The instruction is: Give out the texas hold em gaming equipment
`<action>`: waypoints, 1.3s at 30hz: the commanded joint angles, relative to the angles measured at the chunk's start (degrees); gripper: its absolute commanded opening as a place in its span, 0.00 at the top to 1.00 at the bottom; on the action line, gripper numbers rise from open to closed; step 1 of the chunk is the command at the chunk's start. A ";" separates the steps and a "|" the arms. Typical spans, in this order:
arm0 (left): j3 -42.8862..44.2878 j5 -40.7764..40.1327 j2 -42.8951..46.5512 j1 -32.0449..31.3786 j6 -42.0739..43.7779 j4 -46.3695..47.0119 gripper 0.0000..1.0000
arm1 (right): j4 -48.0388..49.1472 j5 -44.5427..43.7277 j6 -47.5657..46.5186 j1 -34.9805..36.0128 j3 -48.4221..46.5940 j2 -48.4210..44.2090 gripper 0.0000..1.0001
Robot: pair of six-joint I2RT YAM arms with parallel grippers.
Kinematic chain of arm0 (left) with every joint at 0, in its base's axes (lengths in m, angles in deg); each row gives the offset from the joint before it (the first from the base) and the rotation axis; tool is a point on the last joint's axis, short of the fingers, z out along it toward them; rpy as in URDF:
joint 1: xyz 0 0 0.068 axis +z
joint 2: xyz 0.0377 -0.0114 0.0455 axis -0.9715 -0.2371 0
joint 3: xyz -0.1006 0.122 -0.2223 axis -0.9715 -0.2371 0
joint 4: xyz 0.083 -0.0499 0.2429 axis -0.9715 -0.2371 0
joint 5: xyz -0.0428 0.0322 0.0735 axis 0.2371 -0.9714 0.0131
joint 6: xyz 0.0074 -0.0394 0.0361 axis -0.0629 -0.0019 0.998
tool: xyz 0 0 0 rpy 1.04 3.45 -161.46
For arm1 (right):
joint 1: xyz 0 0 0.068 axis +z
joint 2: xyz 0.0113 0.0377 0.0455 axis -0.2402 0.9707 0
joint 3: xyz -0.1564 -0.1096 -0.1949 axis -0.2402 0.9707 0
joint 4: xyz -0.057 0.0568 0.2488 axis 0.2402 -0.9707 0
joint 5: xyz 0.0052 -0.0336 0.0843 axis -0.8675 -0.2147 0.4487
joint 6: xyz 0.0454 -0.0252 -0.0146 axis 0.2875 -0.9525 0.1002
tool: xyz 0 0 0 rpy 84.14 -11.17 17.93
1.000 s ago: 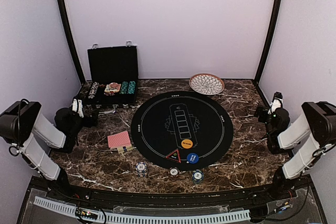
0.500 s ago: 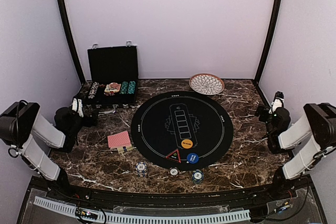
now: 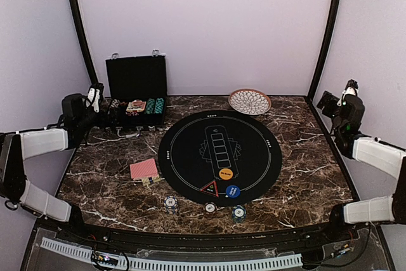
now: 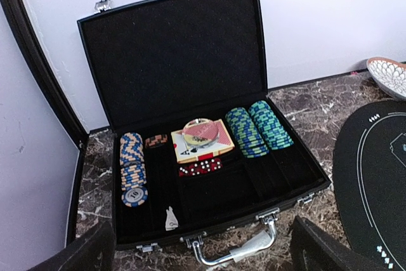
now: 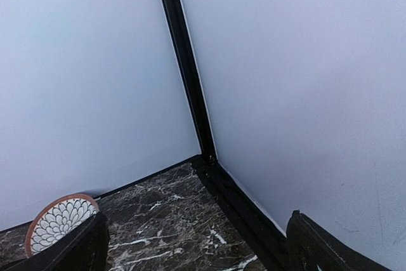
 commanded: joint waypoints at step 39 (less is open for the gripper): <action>19.28 4.99 9.33 0.32 8.96 -53.23 0.01 | -63.85 13.97 15.17 63.18 -42.47 39.06 0.32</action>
